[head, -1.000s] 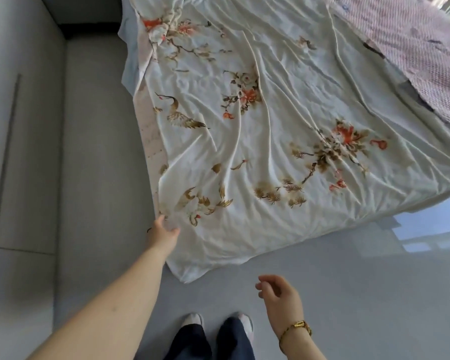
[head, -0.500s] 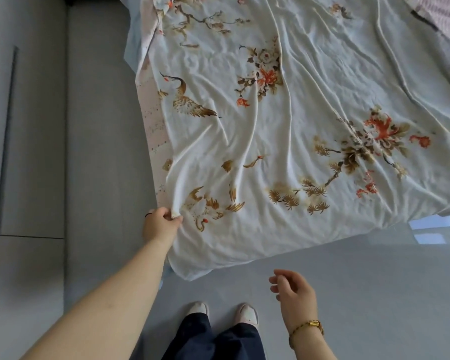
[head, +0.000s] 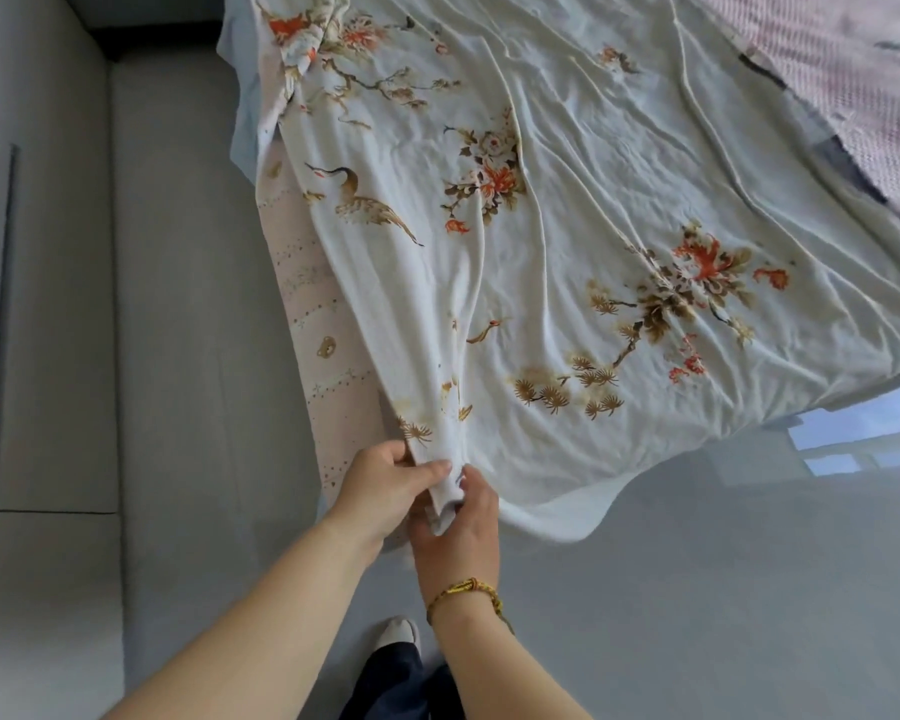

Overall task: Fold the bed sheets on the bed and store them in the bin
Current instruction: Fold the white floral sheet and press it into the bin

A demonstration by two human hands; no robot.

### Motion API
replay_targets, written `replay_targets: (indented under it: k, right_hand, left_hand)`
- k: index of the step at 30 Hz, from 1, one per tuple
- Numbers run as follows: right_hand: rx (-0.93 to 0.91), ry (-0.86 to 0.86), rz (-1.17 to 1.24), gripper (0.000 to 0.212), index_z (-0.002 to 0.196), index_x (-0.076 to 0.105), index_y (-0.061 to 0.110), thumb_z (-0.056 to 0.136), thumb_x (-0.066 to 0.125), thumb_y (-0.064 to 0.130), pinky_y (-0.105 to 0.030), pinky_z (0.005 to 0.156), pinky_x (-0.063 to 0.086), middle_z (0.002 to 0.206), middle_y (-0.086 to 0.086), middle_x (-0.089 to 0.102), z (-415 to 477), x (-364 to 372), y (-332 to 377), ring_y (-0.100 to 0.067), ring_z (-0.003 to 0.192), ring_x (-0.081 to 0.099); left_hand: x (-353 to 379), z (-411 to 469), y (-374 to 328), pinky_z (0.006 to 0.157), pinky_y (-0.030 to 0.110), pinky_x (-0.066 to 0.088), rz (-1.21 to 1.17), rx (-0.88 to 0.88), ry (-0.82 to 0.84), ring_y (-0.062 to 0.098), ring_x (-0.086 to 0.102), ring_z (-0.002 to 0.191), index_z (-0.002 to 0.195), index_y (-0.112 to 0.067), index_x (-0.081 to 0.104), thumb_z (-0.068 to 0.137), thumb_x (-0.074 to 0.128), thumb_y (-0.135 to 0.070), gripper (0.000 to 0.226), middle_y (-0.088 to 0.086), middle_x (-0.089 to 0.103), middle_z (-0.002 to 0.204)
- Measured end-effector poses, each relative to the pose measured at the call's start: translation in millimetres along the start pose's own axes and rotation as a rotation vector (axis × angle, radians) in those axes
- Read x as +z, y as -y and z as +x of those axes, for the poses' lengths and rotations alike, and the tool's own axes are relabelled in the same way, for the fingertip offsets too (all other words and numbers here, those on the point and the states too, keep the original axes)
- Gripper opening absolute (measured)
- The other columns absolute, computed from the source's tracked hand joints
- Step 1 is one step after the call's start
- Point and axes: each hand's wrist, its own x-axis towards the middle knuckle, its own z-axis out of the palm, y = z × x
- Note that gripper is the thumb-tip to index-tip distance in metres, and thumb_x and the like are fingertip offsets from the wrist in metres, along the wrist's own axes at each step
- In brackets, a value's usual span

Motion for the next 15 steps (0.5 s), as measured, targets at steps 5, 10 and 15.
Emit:
replay_targets:
  k: [5,10,15]
  right_hand:
    - [0.055,-0.242,-0.06,0.039,0.114,0.048,0.014,0.08,0.047,-0.006,-0.026,0.068,0.039,0.132,0.005,0.033,5.0,-29.1,3.8,-0.018,0.092,0.049]
    - [0.193,-0.37,0.04,0.026,0.098,0.057,0.007,0.085,0.04,-0.009,-0.023,0.067,0.033,0.101,0.001,0.046,0.1,-82.7,-31.3,-0.026,0.086,0.051]
    - [0.168,-0.037,-0.221,0.028,0.061,0.041,0.016,0.085,0.041,0.002,-0.023,0.05,0.025,0.059,0.002,0.041,-16.1,-123.9,-43.6,-0.014,0.056,0.034]
  left_hand:
    - [-2.4,-17.5,-18.0,0.051,0.017,0.052,-0.133,0.053,-0.013,0.011,0.066,0.059,0.076,-0.011,0.063,0.084,0.063,-0.005,0.01,0.0,0.069,0.07]
    - [-7.2,-26.2,-28.8,0.064,0.026,0.053,-0.224,0.096,-0.052,0.019,0.063,0.073,0.083,-0.01,0.064,0.086,0.059,-0.003,0.009,0.002,0.068,0.077]
    - [0.4,-37.2,-23.2,0.091,0.028,0.039,0.434,0.42,-0.133,0.021,0.052,0.11,0.144,-0.021,0.025,0.09,0.054,-0.007,0.063,-0.011,0.055,0.11]
